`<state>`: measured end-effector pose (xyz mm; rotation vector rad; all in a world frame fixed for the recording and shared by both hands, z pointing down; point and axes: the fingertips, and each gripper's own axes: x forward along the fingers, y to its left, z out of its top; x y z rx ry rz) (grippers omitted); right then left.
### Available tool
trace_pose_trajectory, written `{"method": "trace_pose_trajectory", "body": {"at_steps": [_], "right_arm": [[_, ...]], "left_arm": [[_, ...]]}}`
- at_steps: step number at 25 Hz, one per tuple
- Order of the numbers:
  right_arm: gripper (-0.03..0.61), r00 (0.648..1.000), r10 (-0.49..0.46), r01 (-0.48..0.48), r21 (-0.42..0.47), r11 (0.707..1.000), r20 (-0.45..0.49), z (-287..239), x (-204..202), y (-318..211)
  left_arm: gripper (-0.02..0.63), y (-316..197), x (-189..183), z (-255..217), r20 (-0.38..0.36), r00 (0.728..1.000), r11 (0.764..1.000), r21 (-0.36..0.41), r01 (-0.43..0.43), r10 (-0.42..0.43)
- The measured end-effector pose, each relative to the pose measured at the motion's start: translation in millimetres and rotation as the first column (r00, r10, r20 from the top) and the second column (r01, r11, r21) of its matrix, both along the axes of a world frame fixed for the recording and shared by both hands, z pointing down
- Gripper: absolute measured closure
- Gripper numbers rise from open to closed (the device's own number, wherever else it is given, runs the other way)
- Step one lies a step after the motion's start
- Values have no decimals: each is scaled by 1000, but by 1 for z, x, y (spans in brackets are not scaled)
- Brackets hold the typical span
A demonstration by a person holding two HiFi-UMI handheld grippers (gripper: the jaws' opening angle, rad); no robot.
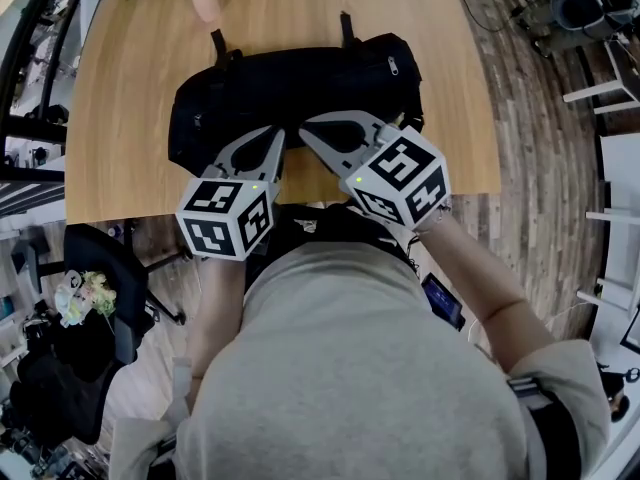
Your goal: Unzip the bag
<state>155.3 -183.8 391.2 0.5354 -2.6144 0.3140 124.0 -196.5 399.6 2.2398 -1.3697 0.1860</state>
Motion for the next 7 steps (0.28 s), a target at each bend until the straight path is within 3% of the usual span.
{"method": "trace_pose_trajectory", "body": {"at_steps": [7], "right_arm": [[572, 999, -20, 20, -12, 1000, -48, 9, 2, -4]], "left_arm": [[586, -4, -9, 7, -13, 1000, 1000, -13, 25, -25]]}}
